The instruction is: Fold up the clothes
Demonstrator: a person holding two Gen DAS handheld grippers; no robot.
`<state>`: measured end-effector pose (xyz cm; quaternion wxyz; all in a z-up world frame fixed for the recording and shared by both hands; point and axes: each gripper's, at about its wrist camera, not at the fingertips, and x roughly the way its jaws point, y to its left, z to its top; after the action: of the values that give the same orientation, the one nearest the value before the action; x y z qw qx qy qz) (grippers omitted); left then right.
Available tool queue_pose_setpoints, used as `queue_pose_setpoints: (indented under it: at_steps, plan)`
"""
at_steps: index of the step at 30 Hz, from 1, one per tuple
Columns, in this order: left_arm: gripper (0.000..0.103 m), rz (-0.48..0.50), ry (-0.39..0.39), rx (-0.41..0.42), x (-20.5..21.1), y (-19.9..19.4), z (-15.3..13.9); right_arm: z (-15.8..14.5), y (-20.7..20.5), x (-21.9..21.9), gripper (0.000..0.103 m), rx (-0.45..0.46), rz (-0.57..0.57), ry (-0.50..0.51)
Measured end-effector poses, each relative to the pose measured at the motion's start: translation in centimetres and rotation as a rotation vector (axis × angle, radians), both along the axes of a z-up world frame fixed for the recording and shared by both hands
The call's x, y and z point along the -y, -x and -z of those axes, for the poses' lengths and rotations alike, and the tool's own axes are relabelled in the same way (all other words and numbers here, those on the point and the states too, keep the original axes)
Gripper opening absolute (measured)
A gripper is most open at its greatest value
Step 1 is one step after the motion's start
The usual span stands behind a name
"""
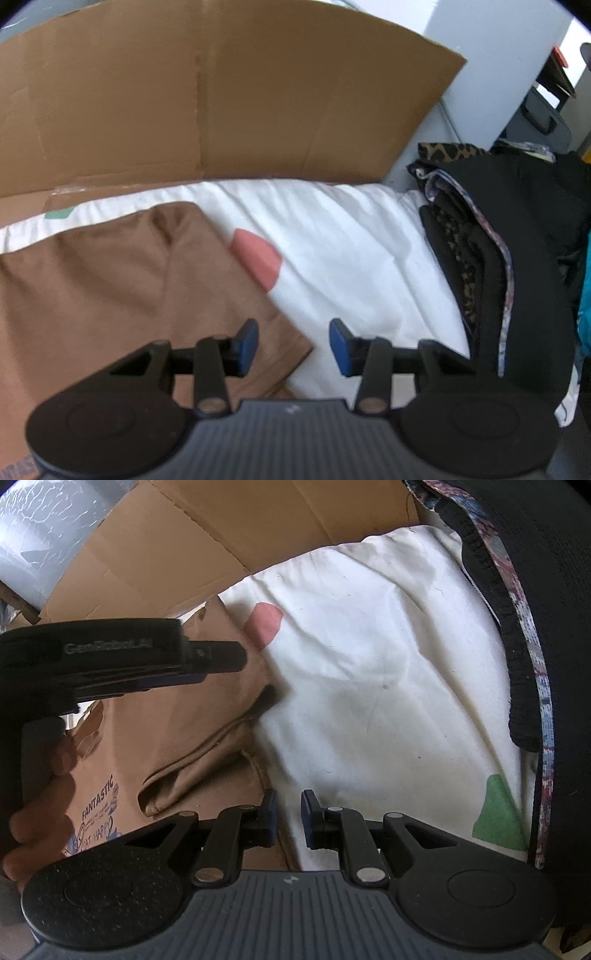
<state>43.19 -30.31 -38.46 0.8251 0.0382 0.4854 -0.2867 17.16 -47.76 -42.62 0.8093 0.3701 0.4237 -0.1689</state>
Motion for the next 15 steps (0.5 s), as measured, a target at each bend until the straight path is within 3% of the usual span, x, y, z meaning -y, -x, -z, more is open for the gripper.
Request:
queue_pose_setpoints:
  at_steps: [4, 6, 8, 15]
  plan:
    - [0.041, 0.001, -0.030, -0.008, 1.2, 0.1, 1.4, 0.3, 0.5, 0.3, 0.017, -0.001, 0.003, -0.007]
    - [0.032, -0.016, -0.051, -0.008, 1.4, 0.2, 2.1, 0.4, 0.7, 0.4, 0.017, -0.003, 0.003, -0.010]
    - [0.029, -0.042, -0.076, 0.000, 1.5, 0.3, 2.8, 0.5, 0.7, 0.6, 0.017, -0.002, 0.006, -0.014]
    - [0.029, -0.073, -0.070, -0.007, 1.5, 0.5, 3.4, 0.4, 0.6, 0.9, 0.017, 0.002, 0.011, -0.014]
